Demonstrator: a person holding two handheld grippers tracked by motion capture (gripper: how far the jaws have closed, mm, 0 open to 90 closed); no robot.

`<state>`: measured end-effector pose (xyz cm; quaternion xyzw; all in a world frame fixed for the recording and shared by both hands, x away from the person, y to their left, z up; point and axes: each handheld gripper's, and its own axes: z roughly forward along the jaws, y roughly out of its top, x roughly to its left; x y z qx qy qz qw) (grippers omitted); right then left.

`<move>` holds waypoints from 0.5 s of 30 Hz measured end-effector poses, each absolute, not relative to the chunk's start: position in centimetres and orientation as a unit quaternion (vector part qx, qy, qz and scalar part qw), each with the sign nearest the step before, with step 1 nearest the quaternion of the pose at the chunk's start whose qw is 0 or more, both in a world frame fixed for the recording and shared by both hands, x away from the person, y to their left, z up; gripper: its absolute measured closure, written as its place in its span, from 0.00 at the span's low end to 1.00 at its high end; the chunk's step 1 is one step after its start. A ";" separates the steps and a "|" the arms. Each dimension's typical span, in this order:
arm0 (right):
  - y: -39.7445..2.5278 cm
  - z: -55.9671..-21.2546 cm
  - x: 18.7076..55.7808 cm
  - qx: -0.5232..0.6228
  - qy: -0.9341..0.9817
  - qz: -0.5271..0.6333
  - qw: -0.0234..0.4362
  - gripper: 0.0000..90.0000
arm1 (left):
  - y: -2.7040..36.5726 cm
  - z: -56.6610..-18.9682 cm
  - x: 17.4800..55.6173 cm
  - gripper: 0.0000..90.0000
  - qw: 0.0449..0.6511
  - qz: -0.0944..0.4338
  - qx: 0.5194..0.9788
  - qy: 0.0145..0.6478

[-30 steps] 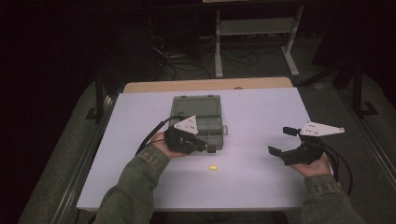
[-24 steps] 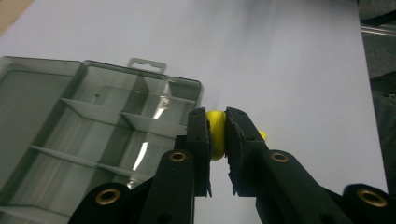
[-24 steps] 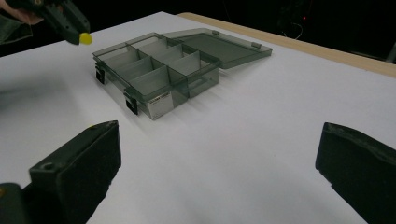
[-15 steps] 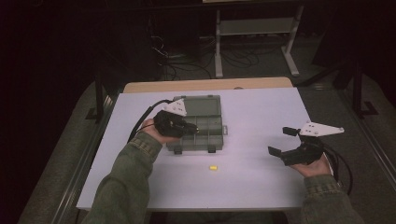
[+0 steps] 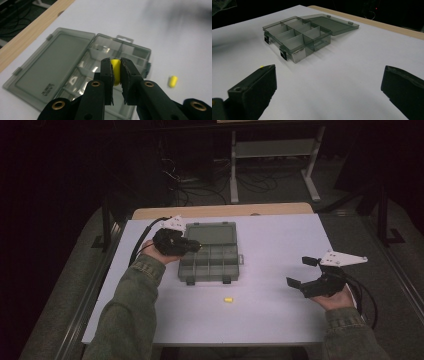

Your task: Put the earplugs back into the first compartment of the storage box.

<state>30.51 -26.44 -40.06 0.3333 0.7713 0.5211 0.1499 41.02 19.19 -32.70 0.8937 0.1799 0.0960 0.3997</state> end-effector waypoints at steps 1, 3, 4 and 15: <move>-26.4 -40.1 30.5 0.333 0.771 0.521 0.150 0.00 | 19.4 -32.7 41.2 0.90 0.400 0.098 0.892 0.185; -26.4 -40.1 30.5 0.333 0.771 0.521 0.150 0.00 | 19.8 -32.8 41.6 0.90 0.402 0.102 0.889 0.195; -26.5 -40.1 30.5 0.332 0.772 0.521 0.149 0.00 | 20.0 -32.8 41.8 0.90 0.404 0.101 0.887 0.201; -26.3 -40.1 30.5 0.330 0.775 0.519 0.146 0.00 | 20.7 -34.6 43.6 0.90 0.367 0.099 0.894 0.236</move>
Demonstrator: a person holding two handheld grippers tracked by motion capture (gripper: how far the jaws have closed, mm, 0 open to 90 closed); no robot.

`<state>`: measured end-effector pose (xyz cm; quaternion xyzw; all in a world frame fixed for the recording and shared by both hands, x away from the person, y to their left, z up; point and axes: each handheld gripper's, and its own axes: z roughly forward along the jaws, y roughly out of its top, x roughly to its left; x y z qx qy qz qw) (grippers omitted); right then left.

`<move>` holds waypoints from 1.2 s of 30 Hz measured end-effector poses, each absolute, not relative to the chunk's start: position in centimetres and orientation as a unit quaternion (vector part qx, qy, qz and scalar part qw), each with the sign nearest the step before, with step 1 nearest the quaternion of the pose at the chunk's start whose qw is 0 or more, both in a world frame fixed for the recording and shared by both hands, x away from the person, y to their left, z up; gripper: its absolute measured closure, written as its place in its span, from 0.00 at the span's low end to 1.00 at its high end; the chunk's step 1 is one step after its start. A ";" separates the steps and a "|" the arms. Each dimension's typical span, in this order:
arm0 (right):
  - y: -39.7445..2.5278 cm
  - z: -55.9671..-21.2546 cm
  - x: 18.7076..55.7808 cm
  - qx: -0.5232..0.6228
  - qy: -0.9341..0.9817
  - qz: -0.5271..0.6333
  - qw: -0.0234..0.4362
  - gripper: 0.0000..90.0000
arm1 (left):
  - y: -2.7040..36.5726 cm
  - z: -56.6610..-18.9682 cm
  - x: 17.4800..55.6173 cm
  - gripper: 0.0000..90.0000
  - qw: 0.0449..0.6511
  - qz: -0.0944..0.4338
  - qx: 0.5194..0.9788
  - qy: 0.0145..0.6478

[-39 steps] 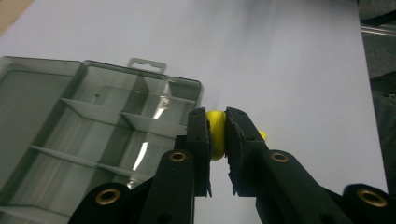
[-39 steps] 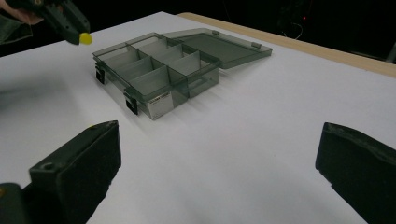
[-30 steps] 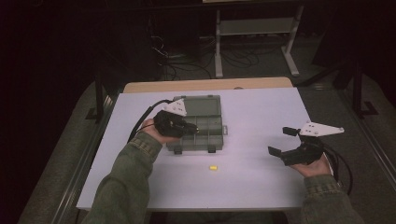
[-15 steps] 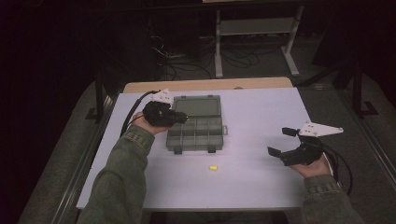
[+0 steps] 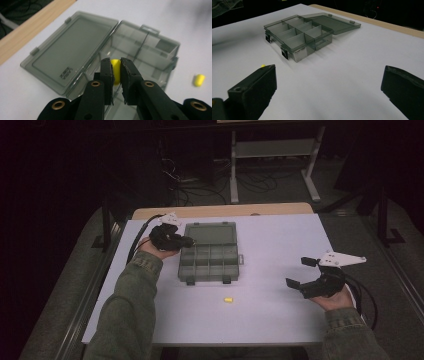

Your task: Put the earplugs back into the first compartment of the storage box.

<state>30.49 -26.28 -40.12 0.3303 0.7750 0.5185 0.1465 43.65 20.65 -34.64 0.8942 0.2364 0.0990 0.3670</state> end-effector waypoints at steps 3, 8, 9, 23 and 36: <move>-26.3 -40.1 30.5 0.330 0.776 0.518 0.146 0.00 | 20.9 -35.3 44.1 0.90 0.357 0.096 0.896 0.247; -26.3 -40.1 30.5 0.331 0.775 0.519 0.146 0.00 | 21.3 -36.5 44.7 0.89 0.341 0.092 0.898 0.263; -26.3 -40.1 30.5 0.330 0.775 0.518 0.146 0.00 | 21.4 -36.8 44.8 0.89 0.338 0.090 0.899 0.265; -26.3 -40.2 30.5 0.331 0.775 0.518 0.145 0.00 | 20.9 -38.9 45.5 0.72 0.311 0.068 0.906 0.279; -26.3 -40.2 30.5 0.332 0.776 0.517 0.145 0.00 | 21.8 -36.6 44.4 0.09 0.395 0.051 0.875 0.275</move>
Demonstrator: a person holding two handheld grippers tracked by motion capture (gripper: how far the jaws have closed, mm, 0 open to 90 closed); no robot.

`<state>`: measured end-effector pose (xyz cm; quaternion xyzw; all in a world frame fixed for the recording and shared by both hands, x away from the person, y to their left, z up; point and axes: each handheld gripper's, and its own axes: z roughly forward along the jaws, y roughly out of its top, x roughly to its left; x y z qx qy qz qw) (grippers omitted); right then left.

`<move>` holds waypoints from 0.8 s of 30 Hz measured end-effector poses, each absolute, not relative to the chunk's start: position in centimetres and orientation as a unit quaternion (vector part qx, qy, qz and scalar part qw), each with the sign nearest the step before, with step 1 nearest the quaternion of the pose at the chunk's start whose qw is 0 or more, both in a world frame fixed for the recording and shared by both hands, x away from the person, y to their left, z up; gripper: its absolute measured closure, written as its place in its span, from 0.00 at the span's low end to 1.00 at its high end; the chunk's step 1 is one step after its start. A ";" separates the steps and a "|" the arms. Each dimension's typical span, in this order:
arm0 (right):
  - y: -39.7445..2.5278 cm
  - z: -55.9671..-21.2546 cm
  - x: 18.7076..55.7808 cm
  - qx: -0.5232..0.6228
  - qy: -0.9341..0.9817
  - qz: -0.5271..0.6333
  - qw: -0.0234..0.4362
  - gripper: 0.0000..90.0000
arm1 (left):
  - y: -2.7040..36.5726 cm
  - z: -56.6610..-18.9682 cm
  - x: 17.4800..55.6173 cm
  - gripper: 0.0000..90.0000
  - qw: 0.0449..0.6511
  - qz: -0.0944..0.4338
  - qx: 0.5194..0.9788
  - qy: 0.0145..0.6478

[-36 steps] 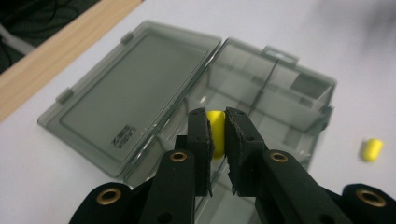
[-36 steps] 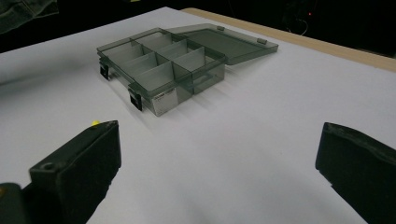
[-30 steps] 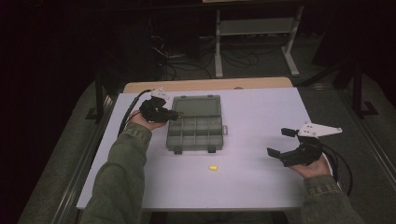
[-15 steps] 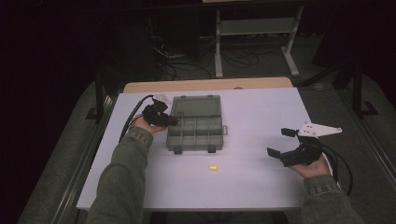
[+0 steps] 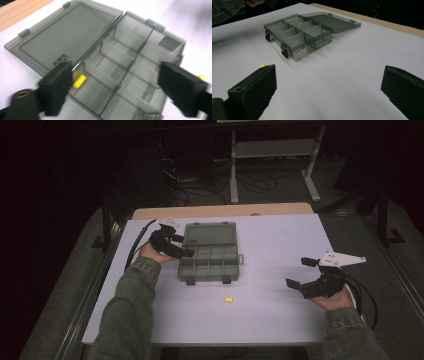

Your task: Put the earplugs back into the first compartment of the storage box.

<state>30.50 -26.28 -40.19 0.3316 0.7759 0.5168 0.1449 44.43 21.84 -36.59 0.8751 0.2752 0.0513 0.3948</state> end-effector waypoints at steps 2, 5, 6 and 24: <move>-26.3 -40.2 30.5 0.332 0.776 0.516 0.145 0.00 | 21.9 -36.3 44.2 0.00 0.405 0.049 0.871 0.273; -26.3 -40.2 30.5 0.332 0.776 0.517 0.145 0.00 | 21.7 -35.9 43.8 0.00 0.409 0.054 0.872 0.263; -26.3 -40.2 30.5 0.333 0.776 0.516 0.145 0.00 | 21.6 -35.8 43.6 0.00 0.410 0.056 0.873 0.260; -26.3 -40.2 30.5 0.333 0.776 0.515 0.146 0.00 | 19.4 -34.3 39.8 0.00 0.418 0.087 0.882 0.200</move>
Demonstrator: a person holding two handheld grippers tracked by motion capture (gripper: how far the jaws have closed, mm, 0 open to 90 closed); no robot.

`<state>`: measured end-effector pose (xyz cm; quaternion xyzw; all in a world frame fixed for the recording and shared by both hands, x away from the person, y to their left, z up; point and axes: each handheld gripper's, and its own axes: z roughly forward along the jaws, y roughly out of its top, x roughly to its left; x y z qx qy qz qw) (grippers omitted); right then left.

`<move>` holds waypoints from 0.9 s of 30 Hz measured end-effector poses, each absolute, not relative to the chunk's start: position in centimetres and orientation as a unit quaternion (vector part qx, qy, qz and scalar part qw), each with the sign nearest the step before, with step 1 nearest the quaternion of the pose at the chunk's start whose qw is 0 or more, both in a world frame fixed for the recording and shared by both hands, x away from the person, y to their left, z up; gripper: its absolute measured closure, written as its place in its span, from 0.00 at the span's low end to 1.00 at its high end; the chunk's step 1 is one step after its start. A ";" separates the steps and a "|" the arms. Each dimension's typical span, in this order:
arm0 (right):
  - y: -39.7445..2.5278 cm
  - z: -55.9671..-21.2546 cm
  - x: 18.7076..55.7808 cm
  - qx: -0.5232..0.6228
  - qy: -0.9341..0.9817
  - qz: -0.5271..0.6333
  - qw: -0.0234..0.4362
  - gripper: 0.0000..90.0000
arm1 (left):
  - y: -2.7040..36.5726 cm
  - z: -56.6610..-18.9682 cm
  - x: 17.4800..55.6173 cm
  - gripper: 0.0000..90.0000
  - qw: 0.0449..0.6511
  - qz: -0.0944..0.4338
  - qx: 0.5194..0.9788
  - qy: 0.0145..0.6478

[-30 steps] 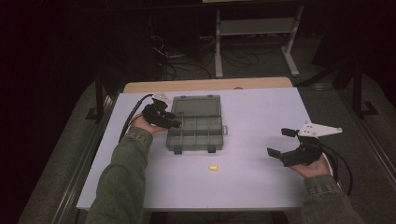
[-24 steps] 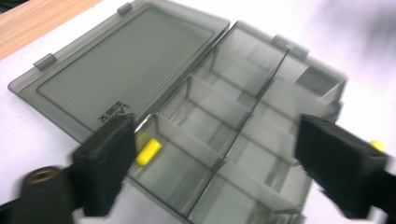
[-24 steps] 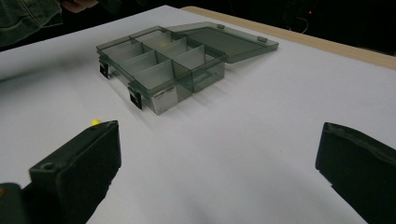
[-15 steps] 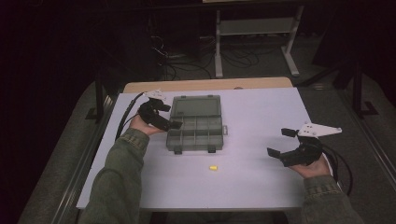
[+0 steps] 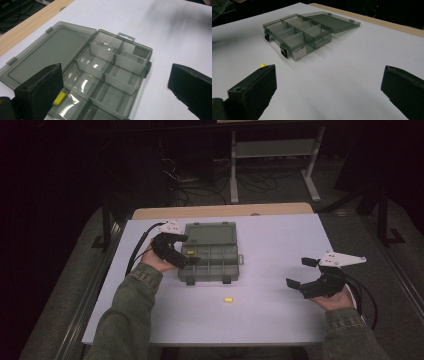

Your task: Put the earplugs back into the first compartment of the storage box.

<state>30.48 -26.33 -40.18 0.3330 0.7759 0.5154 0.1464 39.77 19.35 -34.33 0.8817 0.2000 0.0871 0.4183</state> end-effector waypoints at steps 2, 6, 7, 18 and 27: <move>-26.3 -40.2 30.5 0.333 0.776 0.515 0.146 0.00 | 19.0 -34.3 39.3 0.00 0.417 0.089 0.884 0.193; -26.3 -40.2 30.5 0.333 0.777 0.514 0.146 0.00 | 18.2 -34.5 38.5 0.00 0.417 0.089 0.886 0.180; -26.3 -40.2 30.5 0.333 0.777 0.514 0.146 0.00 | 17.9 -34.5 38.3 0.00 0.415 0.090 0.888 0.175; -26.2 -40.2 30.5 0.332 0.778 0.513 0.145 0.00 | 15.1 -35.4 36.3 0.00 0.406 0.086 0.901 0.130; -26.2 -40.2 30.5 0.330 0.779 0.513 0.144 0.00 | 13.0 -36.6 34.8 0.00 0.399 0.068 0.909 0.097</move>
